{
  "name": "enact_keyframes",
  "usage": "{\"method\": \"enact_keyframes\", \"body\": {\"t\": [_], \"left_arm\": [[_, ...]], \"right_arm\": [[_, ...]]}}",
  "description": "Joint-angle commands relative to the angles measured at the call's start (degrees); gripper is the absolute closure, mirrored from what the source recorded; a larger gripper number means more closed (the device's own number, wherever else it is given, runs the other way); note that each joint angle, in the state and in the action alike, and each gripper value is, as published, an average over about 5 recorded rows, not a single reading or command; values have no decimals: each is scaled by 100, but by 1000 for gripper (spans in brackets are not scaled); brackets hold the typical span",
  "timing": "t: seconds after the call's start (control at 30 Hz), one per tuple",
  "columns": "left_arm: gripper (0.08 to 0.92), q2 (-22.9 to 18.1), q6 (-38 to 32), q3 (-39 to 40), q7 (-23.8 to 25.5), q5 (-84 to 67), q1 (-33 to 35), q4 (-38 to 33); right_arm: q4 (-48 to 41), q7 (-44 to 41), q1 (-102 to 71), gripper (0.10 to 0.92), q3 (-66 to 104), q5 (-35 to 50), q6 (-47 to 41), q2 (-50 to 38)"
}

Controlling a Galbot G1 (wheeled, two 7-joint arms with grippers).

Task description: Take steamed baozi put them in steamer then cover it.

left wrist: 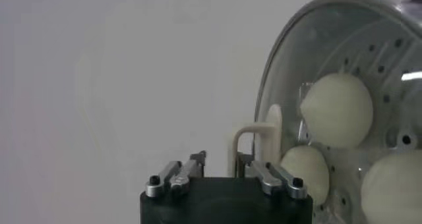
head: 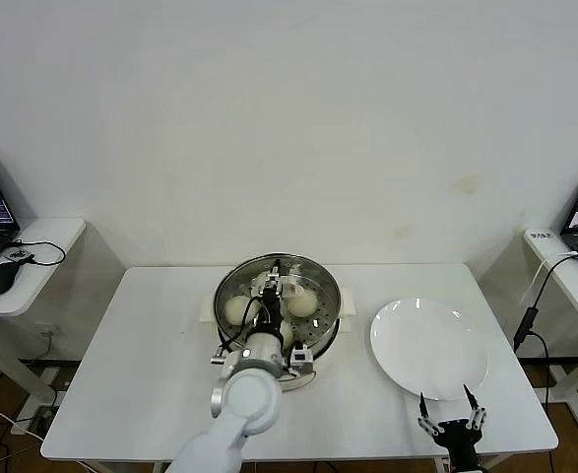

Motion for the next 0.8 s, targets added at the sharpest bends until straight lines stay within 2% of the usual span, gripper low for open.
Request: {"method": "enact_keyframes", "body": {"t": [0.03,0.17,0.27,0.37,0.47,0.53,0.67,0.73,0.8], "left_arm": [[442,484,-77,-27,-98,-147,895,-1156],[329,811,-171,-251,-210,-404,1401,-1902],[244,1238,-264,-547,-450,-1219,1894,-2447],[191,1590,-545,-1078,-933,-2314,2621,-2822],[179,1800,-1130,-1859,-1682,-3794,3401,-2992],[178,1811,-1779,-2536,-2149,-5316,3860,-2935],[177,1593,-3137,-3597,-2741,-8056,4485,-2571],[177,1549,-3540,-3873,-2991,-8932,4771,-2436],[177,1509,-3631,-4009,-3116,-9466,5001,-2395]], "right_arm": [[4,-9,-14,203,11,15,-3,-22],[-2,-15,-21,203,17,41,-4,-47],[-11,-48,-20,202,14,89,-10,-58],[-49,-114,-19,203,24,207,-10,-98],[-67,-168,-35,203,59,340,-15,-149],[-44,-189,-61,203,80,392,-12,-170],[50,-221,-144,203,55,499,-6,-206],[99,-236,-194,203,25,552,-3,-228],[150,-258,-240,203,-9,620,-6,-258]]}}
